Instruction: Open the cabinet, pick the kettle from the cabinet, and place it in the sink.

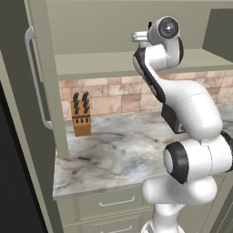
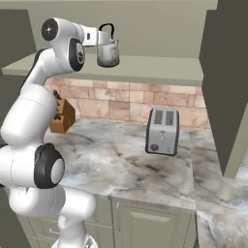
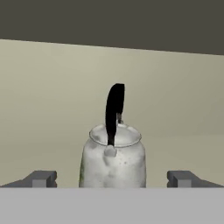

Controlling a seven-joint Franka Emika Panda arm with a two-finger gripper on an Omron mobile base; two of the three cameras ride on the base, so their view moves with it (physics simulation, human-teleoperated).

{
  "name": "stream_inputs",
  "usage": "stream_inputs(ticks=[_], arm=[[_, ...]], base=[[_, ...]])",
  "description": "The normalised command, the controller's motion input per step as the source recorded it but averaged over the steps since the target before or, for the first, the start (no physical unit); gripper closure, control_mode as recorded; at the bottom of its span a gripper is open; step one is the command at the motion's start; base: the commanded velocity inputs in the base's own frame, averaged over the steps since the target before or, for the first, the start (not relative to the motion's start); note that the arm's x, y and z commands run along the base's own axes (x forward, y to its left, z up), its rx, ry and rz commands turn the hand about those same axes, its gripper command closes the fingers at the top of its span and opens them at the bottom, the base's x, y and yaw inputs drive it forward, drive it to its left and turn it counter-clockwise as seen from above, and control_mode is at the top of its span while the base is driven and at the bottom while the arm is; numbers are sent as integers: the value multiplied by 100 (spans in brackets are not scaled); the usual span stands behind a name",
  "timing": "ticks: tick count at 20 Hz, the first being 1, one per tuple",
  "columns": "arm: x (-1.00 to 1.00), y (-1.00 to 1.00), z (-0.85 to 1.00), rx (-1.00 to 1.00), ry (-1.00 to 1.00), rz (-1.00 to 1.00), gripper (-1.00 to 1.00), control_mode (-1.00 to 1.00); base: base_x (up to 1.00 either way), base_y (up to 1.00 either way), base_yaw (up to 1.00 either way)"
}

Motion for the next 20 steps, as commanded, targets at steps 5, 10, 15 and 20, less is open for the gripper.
stream_inputs(ticks=[5,10,15,20], arm=[[27,0,-5,0,0,0,-100,-100],[26,0,-7,1,0,-1,-100,-100],[28,0,0,0,0,0,-100,-100],[24,0,0,0,0,-2,-100,-100]], base=[[0,0,0],[0,0,0],[0,0,0],[0,0,0]])
